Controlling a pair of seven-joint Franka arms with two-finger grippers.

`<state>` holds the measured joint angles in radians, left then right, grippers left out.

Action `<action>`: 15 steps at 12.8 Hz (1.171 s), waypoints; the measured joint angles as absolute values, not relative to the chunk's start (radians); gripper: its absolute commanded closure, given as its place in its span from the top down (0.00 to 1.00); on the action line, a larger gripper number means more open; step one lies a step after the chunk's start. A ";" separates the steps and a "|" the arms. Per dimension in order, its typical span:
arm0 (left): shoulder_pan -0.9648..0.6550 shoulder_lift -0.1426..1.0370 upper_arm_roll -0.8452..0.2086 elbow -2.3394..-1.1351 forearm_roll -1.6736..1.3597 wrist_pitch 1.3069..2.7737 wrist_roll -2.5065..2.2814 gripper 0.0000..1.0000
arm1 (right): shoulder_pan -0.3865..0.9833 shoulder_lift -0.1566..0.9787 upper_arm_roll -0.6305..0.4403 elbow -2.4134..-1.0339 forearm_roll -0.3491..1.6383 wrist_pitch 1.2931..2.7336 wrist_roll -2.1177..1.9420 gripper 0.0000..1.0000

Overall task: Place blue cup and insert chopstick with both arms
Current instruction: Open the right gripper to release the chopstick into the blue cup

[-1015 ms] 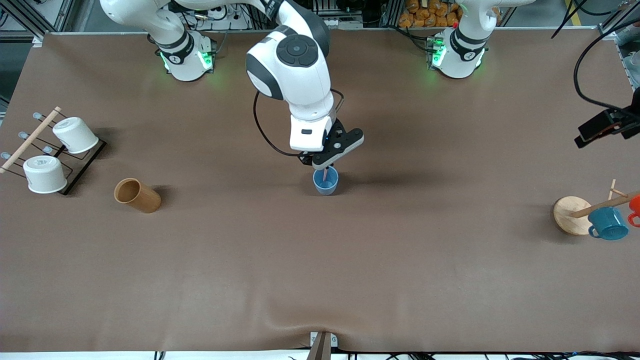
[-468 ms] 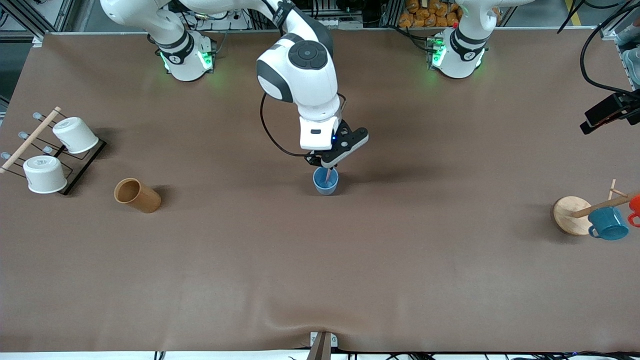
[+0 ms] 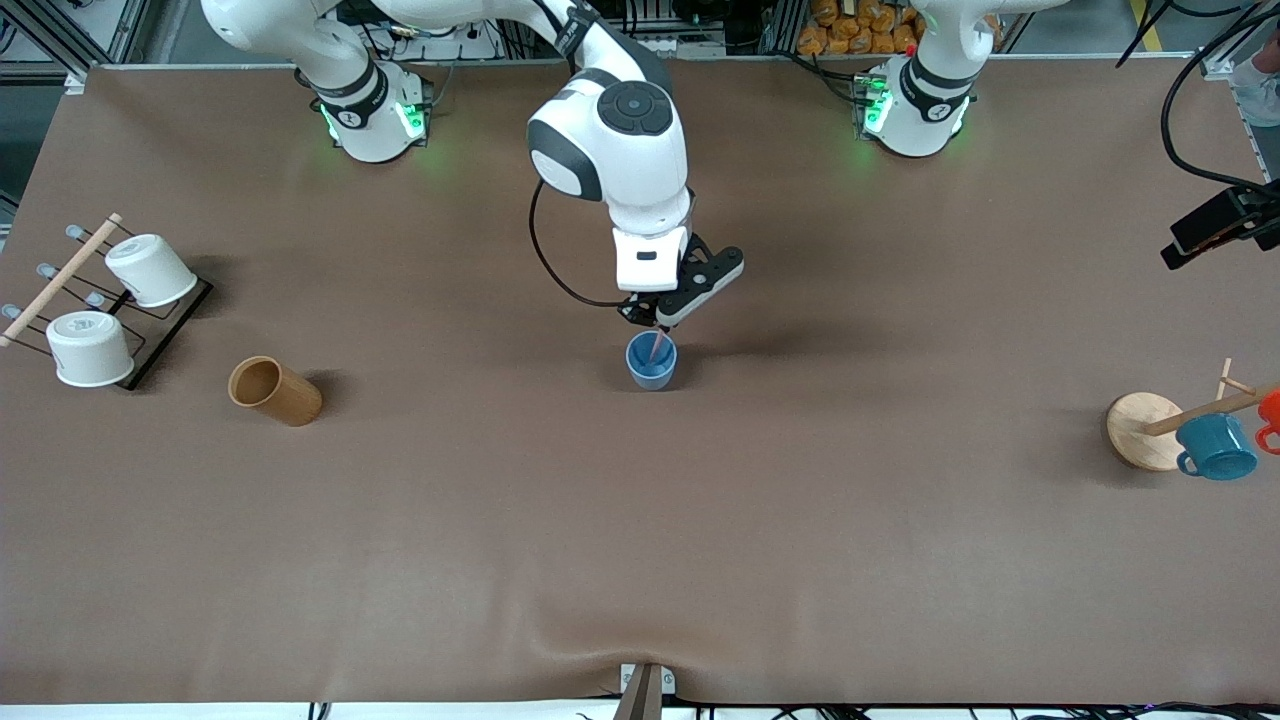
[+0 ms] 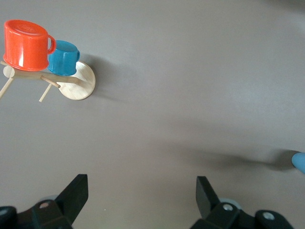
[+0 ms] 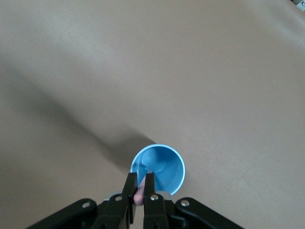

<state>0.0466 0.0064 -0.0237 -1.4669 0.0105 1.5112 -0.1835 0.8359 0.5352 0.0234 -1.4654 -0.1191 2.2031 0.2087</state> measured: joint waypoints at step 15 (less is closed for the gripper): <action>0.075 -0.034 -0.019 -1.473 -0.014 1.419 -0.184 1.00 | 0.805 0.496 -0.003 -1.457 -0.120 2.143 0.213 1.00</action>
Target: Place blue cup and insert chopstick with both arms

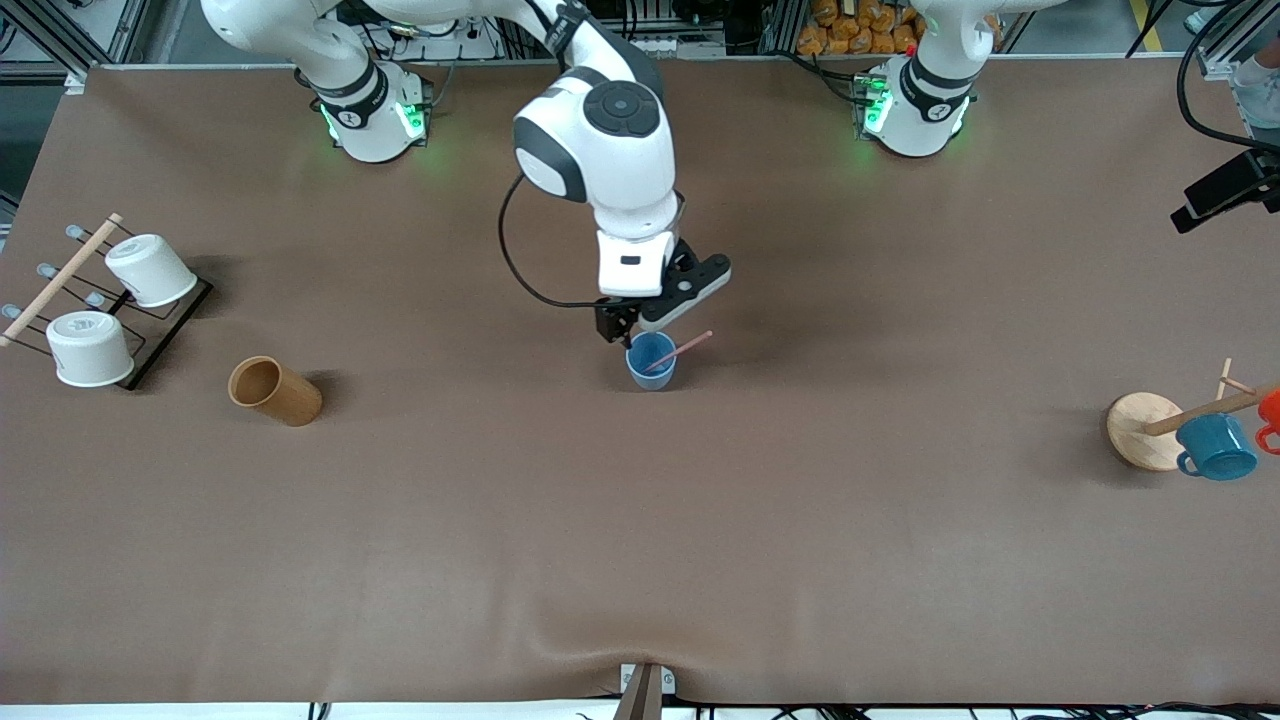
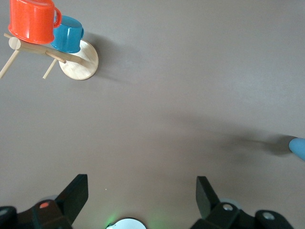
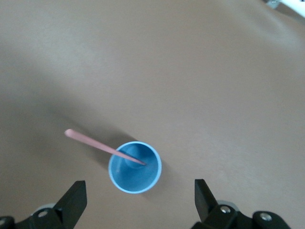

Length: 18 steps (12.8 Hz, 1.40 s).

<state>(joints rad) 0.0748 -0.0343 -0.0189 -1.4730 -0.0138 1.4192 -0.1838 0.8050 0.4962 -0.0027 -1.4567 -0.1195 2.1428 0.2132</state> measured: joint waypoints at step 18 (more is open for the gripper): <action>0.086 0.000 -0.043 -1.475 -0.015 1.415 -0.183 1.00 | 0.238 0.259 -0.006 -1.450 -0.006 1.745 -0.024 1.00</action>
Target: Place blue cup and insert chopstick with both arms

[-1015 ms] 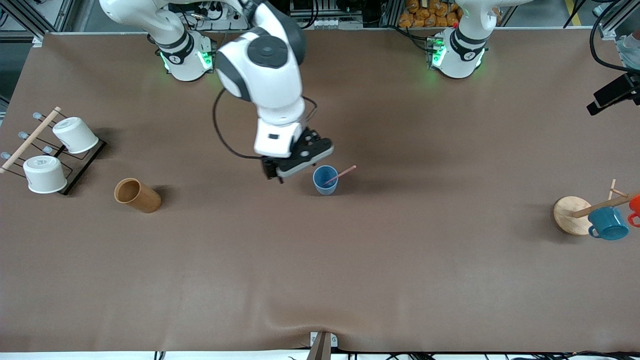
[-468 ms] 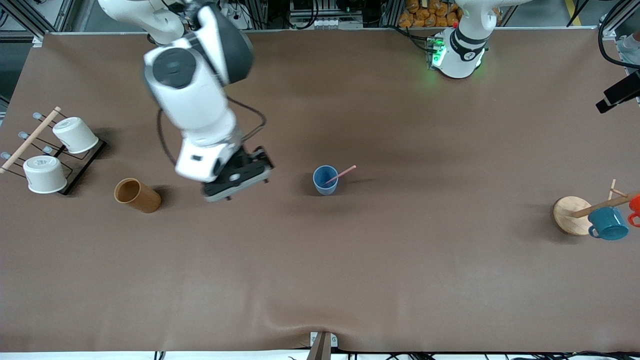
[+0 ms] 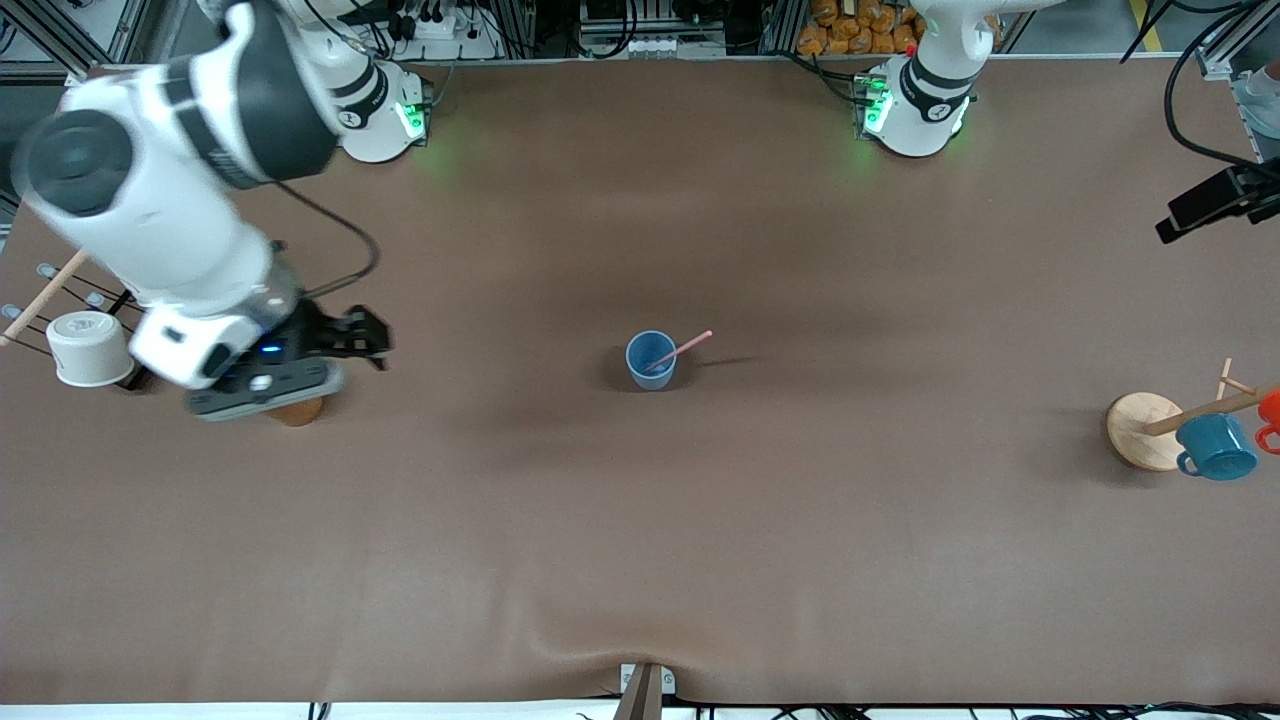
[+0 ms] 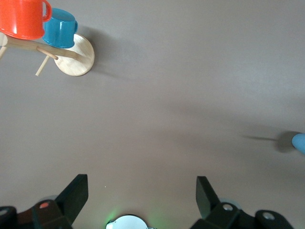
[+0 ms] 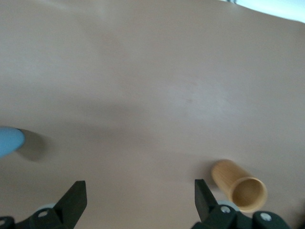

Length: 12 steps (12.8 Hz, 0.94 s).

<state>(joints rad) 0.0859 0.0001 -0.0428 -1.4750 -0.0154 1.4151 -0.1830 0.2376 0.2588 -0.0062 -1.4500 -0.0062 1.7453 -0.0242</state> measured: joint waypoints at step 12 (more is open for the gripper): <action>0.079 0.009 -0.043 -1.475 -0.016 1.434 -0.183 1.00 | 0.069 0.047 -0.124 -1.456 0.017 1.444 -0.108 1.00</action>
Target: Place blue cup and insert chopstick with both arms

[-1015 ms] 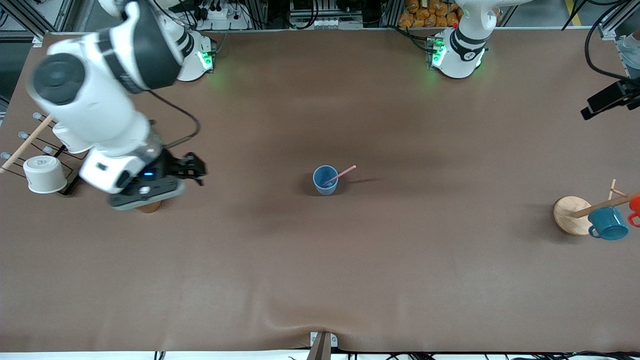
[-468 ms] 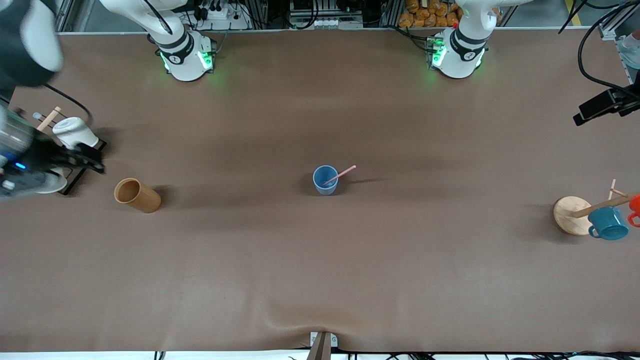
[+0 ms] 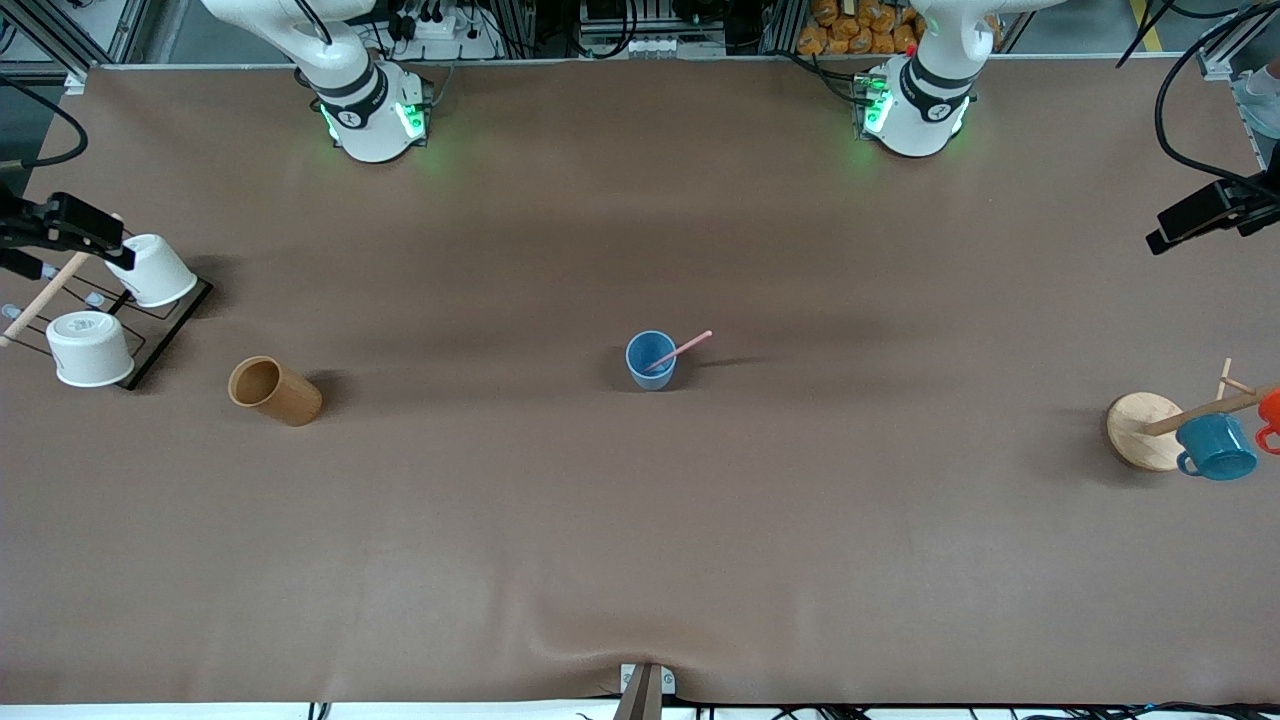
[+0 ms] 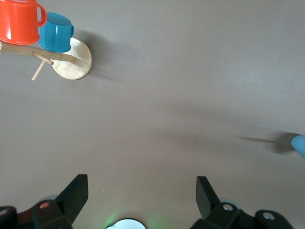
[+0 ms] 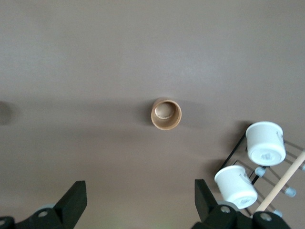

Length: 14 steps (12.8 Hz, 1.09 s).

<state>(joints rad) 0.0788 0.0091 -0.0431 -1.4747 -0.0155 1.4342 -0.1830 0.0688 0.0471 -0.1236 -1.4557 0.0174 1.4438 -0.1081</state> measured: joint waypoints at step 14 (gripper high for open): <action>0.076 0.020 -0.102 -1.476 -0.016 1.435 -0.182 1.00 | -0.004 0.005 -0.035 -1.457 0.017 1.389 -0.045 1.00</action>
